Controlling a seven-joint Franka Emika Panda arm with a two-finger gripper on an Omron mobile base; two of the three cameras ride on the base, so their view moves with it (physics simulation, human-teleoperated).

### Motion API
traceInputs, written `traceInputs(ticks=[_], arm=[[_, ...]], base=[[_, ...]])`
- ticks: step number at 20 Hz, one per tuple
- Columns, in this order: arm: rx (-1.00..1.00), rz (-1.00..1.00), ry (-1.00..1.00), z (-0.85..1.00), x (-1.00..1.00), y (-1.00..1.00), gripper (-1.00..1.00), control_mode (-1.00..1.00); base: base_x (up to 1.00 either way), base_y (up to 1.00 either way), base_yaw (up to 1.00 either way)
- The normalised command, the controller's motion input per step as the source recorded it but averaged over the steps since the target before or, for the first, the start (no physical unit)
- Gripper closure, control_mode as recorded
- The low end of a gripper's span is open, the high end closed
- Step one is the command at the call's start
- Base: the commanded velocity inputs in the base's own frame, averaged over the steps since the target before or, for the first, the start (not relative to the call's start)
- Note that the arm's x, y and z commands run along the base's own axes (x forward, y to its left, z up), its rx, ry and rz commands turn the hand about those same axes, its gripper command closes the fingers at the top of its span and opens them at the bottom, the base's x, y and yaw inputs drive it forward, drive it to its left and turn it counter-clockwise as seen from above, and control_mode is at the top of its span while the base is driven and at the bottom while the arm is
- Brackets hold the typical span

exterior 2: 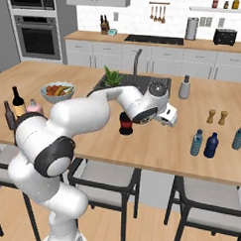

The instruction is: Move the plastic bottles in the middle to the plastics group, and the glass bottles in the middle to the glass group.

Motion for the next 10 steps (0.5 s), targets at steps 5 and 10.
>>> traceInputs(ticks=[5, 10], arm=[[0.0, 0.39, 0.1, 0.04, 0.0, 1.0, -1.0, -1.0], [-0.06, 0.18, 0.04, 0.0, 0.09, 1.0, -1.0, -1.0]], base=[[0.0, 0.0, 0.0], [0.0, 0.0, 0.0]])
